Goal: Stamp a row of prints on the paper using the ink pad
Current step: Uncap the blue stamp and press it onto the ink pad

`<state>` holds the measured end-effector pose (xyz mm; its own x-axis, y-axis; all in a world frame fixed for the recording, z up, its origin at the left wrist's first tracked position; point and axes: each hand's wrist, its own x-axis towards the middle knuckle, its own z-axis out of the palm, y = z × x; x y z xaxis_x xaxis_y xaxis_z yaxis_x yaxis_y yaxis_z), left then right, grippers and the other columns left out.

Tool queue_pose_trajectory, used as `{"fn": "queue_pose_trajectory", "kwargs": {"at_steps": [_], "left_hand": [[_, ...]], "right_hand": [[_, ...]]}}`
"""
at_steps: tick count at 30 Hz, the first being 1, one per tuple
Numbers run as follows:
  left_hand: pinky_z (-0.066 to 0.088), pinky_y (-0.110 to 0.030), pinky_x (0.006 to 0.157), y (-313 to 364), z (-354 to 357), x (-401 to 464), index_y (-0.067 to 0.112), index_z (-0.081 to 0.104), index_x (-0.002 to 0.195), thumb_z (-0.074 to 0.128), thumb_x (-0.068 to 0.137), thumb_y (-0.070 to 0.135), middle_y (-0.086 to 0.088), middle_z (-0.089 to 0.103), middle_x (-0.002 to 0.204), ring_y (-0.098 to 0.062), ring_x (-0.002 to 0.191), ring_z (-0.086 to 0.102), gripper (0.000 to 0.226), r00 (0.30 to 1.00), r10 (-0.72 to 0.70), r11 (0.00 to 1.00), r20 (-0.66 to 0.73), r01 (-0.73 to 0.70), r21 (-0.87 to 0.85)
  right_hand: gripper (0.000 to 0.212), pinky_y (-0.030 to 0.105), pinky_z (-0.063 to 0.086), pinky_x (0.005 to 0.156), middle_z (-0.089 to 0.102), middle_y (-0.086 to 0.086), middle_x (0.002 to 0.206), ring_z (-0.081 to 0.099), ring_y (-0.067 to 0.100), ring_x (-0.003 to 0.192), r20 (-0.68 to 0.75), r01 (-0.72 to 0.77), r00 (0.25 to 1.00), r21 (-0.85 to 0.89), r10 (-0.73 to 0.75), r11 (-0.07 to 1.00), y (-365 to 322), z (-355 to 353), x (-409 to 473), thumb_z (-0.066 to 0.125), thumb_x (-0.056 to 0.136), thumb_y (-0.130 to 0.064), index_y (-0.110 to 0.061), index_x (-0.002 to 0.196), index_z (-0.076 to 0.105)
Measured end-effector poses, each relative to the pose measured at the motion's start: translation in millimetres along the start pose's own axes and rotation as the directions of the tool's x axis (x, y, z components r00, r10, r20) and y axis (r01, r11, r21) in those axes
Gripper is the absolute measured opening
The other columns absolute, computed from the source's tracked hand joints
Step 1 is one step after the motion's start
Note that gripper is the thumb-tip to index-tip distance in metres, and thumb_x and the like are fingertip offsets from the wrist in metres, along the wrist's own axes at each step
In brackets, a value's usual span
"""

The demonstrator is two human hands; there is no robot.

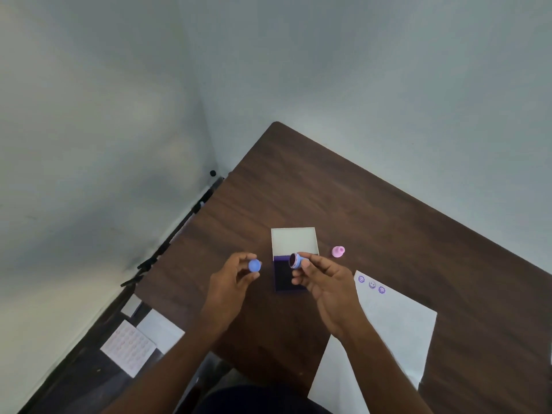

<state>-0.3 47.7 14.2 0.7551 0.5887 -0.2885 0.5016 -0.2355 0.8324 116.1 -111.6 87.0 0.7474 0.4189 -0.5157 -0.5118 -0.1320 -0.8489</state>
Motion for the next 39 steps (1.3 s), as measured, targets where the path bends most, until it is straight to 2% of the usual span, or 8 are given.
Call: {"fn": "queue_pose_trajectory", "kwargs": {"at_steps": [2, 7, 11, 14, 19, 30, 35, 39], "left_hand": [[0.043, 0.000, 0.075, -10.0, -1.1, 0.0, 0.037, 0.056, 0.108, 0.072, 0.082, 0.030, 0.029, 0.060, 0.098, 0.008, 0.090, 0.060, 0.032, 0.999, -0.042, 0.999, -0.026, 0.042, -0.009], [0.049, -0.020, 0.085, -30.7, 0.0, 2.9, 0.029, 0.063, 0.105, 0.076, 0.077, 0.025, 0.008, 0.065, 0.106, -0.008, 0.096, 0.059, 0.031, 0.986, -0.131, 0.991, -0.105, 0.132, 0.003], [0.030, -0.005, 0.078, -39.0, -1.6, 5.1, 0.025, 0.068, 0.106, 0.079, 0.074, 0.027, 0.009, 0.065, 0.105, -0.011, 0.100, 0.049, 0.034, 0.983, -0.074, 0.984, -0.169, 0.099, 0.147], [0.025, -0.006, 0.077, -41.9, -2.2, 6.7, 0.027, 0.068, 0.109, 0.079, 0.074, 0.030, 0.008, 0.064, 0.107, -0.013, 0.101, 0.050, 0.037, 0.981, -0.085, 0.969, -0.177, 0.122, 0.213], [0.031, -0.021, 0.077, -45.2, -1.4, 8.3, 0.033, 0.069, 0.109, 0.078, 0.073, 0.032, 0.007, 0.060, 0.105, -0.015, 0.100, 0.043, 0.037, 0.976, -0.080, 0.958, -0.204, 0.133, 0.256], [0.032, -0.021, 0.074, -55.7, 3.7, 8.2, 0.035, 0.065, 0.117, 0.074, 0.076, 0.037, 0.003, 0.057, 0.104, -0.009, 0.092, 0.032, 0.042, 0.974, -0.083, 0.909, -0.209, 0.160, 0.386], [0.033, -0.022, 0.078, -52.8, 3.9, 9.2, 0.035, 0.066, 0.116, 0.076, 0.075, 0.036, 0.005, 0.056, 0.105, -0.008, 0.094, 0.033, 0.042, 0.981, -0.069, 0.931, -0.183, 0.129, 0.341], [0.034, -0.015, 0.074, -25.4, 6.4, 13.0, 0.031, 0.071, 0.106, 0.075, 0.077, 0.030, 0.007, 0.063, 0.101, -0.004, 0.092, 0.040, 0.030, 0.985, 0.045, 0.966, -0.164, -0.001, 0.259]], "right_hand": [[0.034, 0.042, 0.057, 0.083, 0.075, 0.014, 0.094, 0.070, 0.029, 0.078, 0.000, -0.025, 1.000, -0.011, 0.025, 1.000, 1.7, 4.2, 2.6, 0.068, 0.075, -0.024, -0.008, 0.105, 0.072], [0.032, 0.040, 0.058, 0.080, 0.075, 0.015, 0.092, 0.070, 0.027, 0.076, 0.020, -0.065, 0.998, -0.010, 0.065, 0.998, 7.3, 8.4, 8.8, 0.069, 0.075, -0.024, -0.009, 0.103, 0.073], [0.032, 0.037, 0.057, 0.075, 0.074, 0.018, 0.093, 0.068, 0.026, 0.075, 0.030, -0.077, 0.997, 0.046, 0.076, 0.996, 11.6, 9.5, 11.8, 0.069, 0.076, -0.022, -0.005, 0.103, 0.073], [0.034, 0.039, 0.057, 0.077, 0.074, 0.019, 0.095, 0.069, 0.026, 0.076, 0.039, -0.091, 0.995, 0.052, 0.089, 0.995, 13.4, 10.9, 14.0, 0.070, 0.075, -0.023, -0.005, 0.103, 0.073], [0.031, 0.034, 0.060, 0.074, 0.074, 0.018, 0.095, 0.070, 0.026, 0.075, 0.050, -0.130, 0.991, 0.063, 0.127, 0.989, 13.9, 14.4, 17.3, 0.070, 0.074, -0.024, -0.008, 0.100, 0.075], [0.026, 0.031, 0.059, 0.069, 0.073, 0.019, 0.094, 0.069, 0.026, 0.073, 0.054, -0.137, 0.990, 0.096, 0.132, 0.986, 14.6, 17.3, 17.0, 0.069, 0.076, -0.021, -0.008, 0.097, 0.076], [0.023, 0.029, 0.056, 0.066, 0.072, 0.018, 0.094, 0.066, 0.022, 0.073, 0.079, -0.218, 0.975, 0.219, 0.206, 0.951, 8.9, 15.6, 16.6, 0.064, 0.087, -0.015, -0.001, 0.105, 0.072], [0.030, 0.033, 0.056, 0.070, 0.069, 0.017, 0.093, 0.064, 0.022, 0.077, 0.143, -0.292, 0.956, 0.410, 0.255, 0.864, 4.7, 18.0, 13.5, 0.064, 0.085, -0.012, 0.003, 0.110, 0.067]]}}
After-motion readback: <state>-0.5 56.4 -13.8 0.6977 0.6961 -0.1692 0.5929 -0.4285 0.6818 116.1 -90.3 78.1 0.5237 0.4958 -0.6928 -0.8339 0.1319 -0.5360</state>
